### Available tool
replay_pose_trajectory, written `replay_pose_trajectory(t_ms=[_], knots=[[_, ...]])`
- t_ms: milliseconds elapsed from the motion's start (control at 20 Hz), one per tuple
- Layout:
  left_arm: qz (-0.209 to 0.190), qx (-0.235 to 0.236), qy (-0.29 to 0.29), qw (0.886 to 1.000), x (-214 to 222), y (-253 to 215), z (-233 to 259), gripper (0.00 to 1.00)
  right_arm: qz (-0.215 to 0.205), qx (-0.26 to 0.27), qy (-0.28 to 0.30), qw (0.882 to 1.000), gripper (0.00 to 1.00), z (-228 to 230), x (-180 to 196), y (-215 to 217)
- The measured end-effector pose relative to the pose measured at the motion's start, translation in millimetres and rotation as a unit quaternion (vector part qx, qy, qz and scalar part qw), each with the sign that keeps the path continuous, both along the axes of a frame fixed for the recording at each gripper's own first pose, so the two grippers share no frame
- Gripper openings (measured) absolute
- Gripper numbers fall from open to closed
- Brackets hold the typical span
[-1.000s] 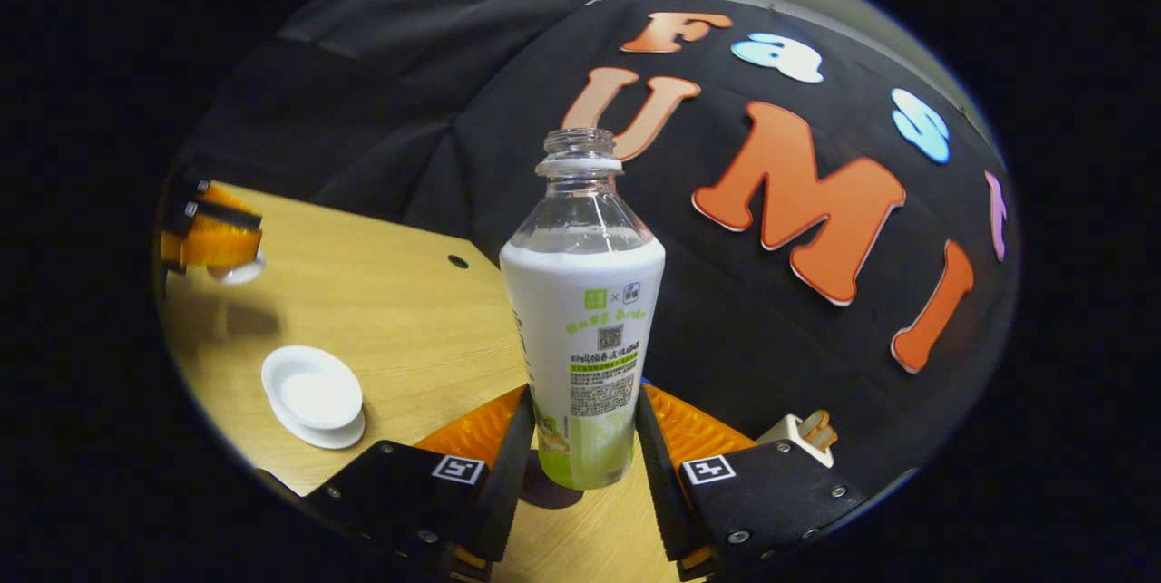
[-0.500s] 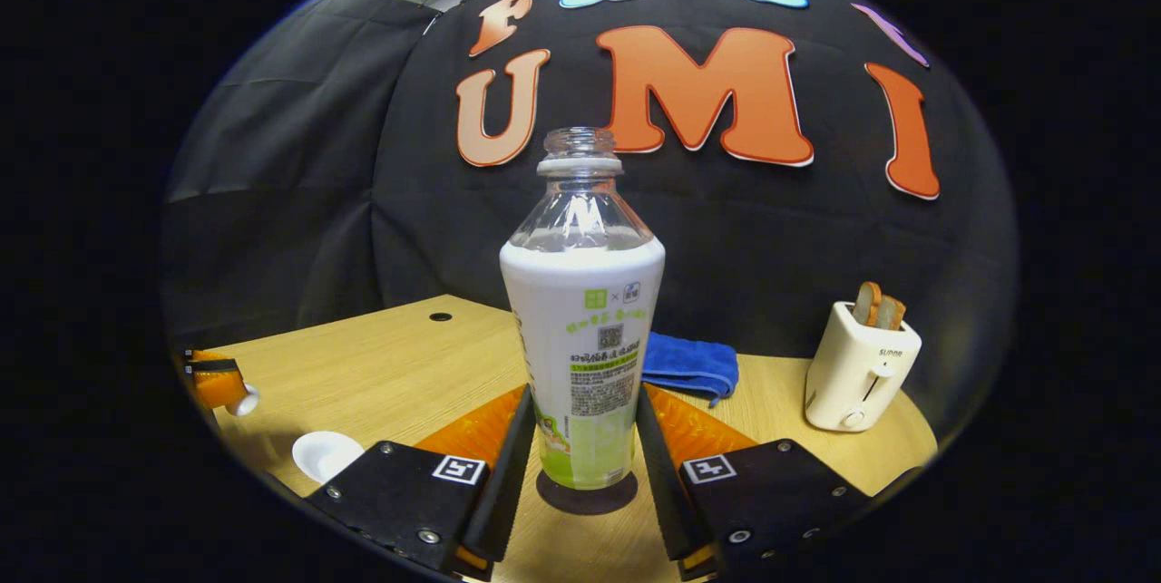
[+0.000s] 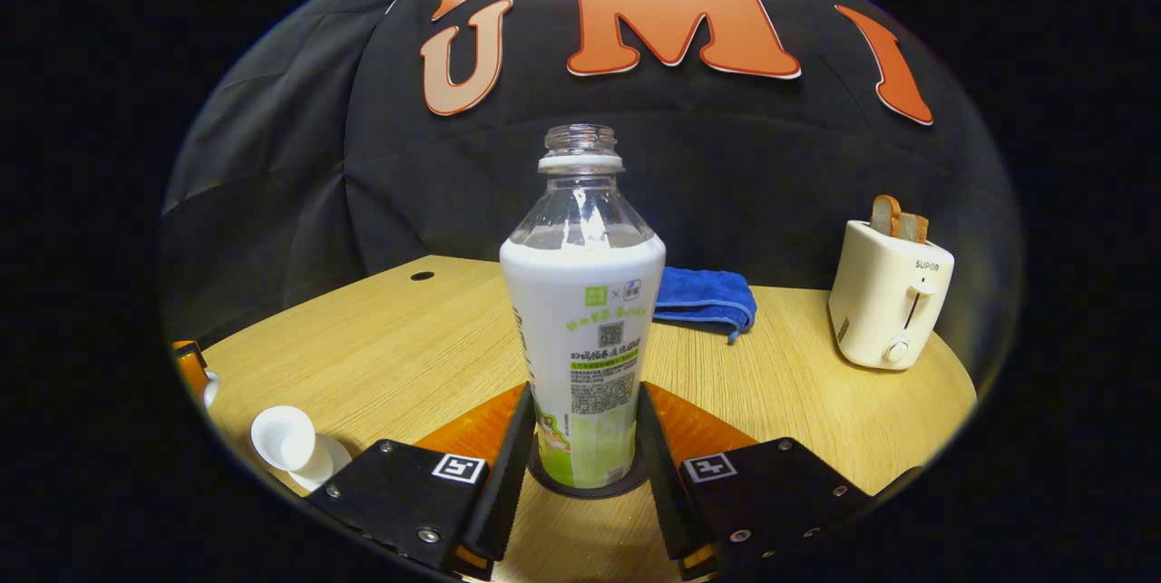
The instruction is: Open the teacup lid with one hand, grasp the water bottle and pour water into the teacup with the other hand; after pouring, place the water bottle on the coaster and then close the teacup lid.
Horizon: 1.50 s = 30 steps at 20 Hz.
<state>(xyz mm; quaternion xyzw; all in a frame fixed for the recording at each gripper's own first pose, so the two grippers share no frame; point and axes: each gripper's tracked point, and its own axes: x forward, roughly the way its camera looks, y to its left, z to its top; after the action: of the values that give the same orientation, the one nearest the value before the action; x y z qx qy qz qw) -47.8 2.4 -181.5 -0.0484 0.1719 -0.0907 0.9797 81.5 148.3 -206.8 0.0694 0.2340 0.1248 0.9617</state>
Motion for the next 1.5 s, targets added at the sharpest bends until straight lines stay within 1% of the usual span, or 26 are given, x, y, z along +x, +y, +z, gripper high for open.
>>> replay_pose_trajectory(t_ms=[150, 250, 300, 350, 400, 450, 550, 650, 750, 900, 1050, 1100, 1150, 1250, 1300, 1350, 1450, 1500], knots=[[-0.006, -0.003, 0.000, 1.000, 5.7, -8.7, 0.9, 0.34, -0.004, 0.006, -0.004, 1.000, 0.65, -2.8, 2.7, 0.5], [-0.011, -0.010, -0.002, 1.000, 10.3, -17.2, 3.2, 0.32, -0.012, 0.010, 0.002, 1.000, 0.66, -4.1, 4.0, -1.0], [-0.012, -0.014, -0.005, 1.000, 14.0, -21.1, 2.0, 0.31, -0.013, 0.013, 0.008, 1.000, 0.65, -5.8, 0.2, -0.6], [-0.012, -0.016, -0.001, 1.000, 17.7, -25.1, -2.1, 0.34, -0.010, 0.017, 0.012, 1.000, 0.67, -6.7, -1.3, 1.5], [-0.016, -0.018, 0.006, 1.000, 18.5, -32.0, -9.0, 0.33, -0.011, 0.017, 0.015, 1.000, 0.71, -6.6, -3.0, 0.9], [-0.019, -0.020, 0.003, 1.000, 21.6, -37.5, -8.9, 0.34, -0.009, 0.018, 0.014, 1.000, 0.78, -5.4, -3.4, 1.2], [-0.024, -0.017, 0.002, 1.000, 28.3, -45.5, -9.5, 0.34, -0.006, 0.023, 0.008, 1.000, 0.86, -2.5, -2.8, 1.9], [-0.030, -0.015, 0.005, 0.999, 35.0, -53.1, -13.9, 0.34, -0.007, 0.027, 0.009, 1.000, 0.90, -2.7, -5.2, 0.5], [-0.034, -0.012, 0.008, 0.999, 40.6, -58.4, -18.0, 0.34, -0.008, 0.029, 0.000, 1.000, 0.93, 1.1, -6.8, 0.0], [-0.037, 0.001, 0.022, 0.999, 44.1, -66.3, -32.2, 0.34, -0.009, 0.033, -0.011, 0.999, 0.93, 4.6, -9.2, -3.6], [-0.042, 0.014, 0.024, 0.999, 45.1, -74.1, -38.3, 0.32, -0.011, 0.039, -0.013, 0.999, 0.93, 6.5, -14.7, -3.7], [-0.042, 0.018, 0.030, 0.999, 44.5, -76.0, -42.2, 0.34, -0.013, 0.037, -0.013, 0.999, 0.93, 6.6, -16.6, -5.7], [-0.043, 0.020, 0.030, 0.998, 44.9, -78.3, -43.2, 0.32, -0.013, 0.034, -0.015, 0.999, 0.93, 7.5, -17.7, -6.6], [-0.045, 0.028, 0.040, 0.998, 43.2, -81.8, -49.3, 0.33, -0.012, 0.025, -0.021, 0.999, 0.94, 8.9, -20.0, -9.4], [-0.043, 0.034, 0.038, 0.998, 43.0, -80.7, -50.2, 0.32, -0.012, 0.024, -0.024, 0.999, 0.95, 9.4, -21.3, -10.0], [-0.043, 0.035, 0.031, 0.998, 44.5, -80.8, -46.5, 0.34, -0.012, 0.026, -0.026, 0.999, 0.95, 11.3, -22.1, -10.2], [-0.043, 0.040, 0.033, 0.998, 42.8, -80.5, -49.0, 0.32, -0.011, 0.034, -0.031, 0.999, 0.95, 15.2, -24.6, -6.7], [-0.043, 0.039, 0.031, 0.998, 43.0, -80.4, -47.2, 0.35, -0.010, 0.039, -0.034, 0.999, 0.95, 17.3, -26.1, -5.5]])
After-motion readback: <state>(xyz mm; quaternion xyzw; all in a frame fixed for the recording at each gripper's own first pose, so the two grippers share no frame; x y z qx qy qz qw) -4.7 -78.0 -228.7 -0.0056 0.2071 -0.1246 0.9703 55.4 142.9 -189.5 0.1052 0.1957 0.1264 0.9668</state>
